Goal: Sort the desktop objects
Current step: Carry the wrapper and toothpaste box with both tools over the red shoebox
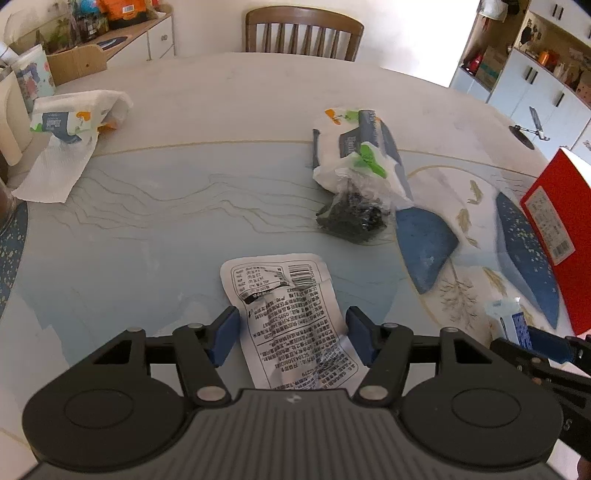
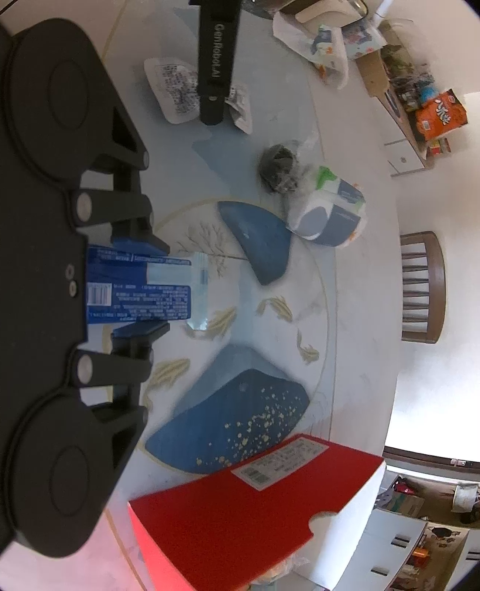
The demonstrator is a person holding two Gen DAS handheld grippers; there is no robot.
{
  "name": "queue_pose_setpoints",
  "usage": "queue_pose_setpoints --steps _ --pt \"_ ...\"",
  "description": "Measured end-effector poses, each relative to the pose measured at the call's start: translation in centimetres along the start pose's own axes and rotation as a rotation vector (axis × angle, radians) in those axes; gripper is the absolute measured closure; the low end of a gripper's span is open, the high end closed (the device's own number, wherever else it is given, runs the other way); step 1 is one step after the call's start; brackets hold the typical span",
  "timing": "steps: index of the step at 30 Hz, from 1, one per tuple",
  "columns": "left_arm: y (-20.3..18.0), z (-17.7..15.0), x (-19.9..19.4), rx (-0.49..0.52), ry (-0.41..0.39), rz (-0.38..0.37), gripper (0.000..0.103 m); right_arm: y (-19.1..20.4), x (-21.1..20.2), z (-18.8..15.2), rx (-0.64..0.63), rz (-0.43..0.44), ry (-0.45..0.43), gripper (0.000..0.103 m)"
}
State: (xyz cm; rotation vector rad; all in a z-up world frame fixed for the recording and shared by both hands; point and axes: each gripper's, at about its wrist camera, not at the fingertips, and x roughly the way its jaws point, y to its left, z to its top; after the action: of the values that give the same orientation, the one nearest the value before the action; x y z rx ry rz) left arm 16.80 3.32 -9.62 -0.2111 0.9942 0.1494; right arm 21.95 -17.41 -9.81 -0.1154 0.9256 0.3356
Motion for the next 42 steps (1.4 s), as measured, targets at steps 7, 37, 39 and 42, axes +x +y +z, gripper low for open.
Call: queue_pose_setpoints --steps 7,37,39,42 --pt "-1.3 -0.1 -1.7 0.054 -0.033 -0.049 0.041 -0.9 -1.4 0.2 0.026 0.003 -0.017 0.067" --pt "-12.5 2.0 -8.1 0.274 -0.12 -0.275 0.041 -8.1 -9.5 2.7 0.133 0.025 -0.102 0.067" --pt "-13.6 2.3 -8.2 0.289 -0.125 -0.284 0.041 -9.0 -9.9 2.9 0.136 0.025 -0.111 0.067" --pt "-15.3 2.6 -8.2 0.306 -0.131 -0.297 0.041 -10.6 -10.4 3.3 0.144 0.023 -0.124 0.067"
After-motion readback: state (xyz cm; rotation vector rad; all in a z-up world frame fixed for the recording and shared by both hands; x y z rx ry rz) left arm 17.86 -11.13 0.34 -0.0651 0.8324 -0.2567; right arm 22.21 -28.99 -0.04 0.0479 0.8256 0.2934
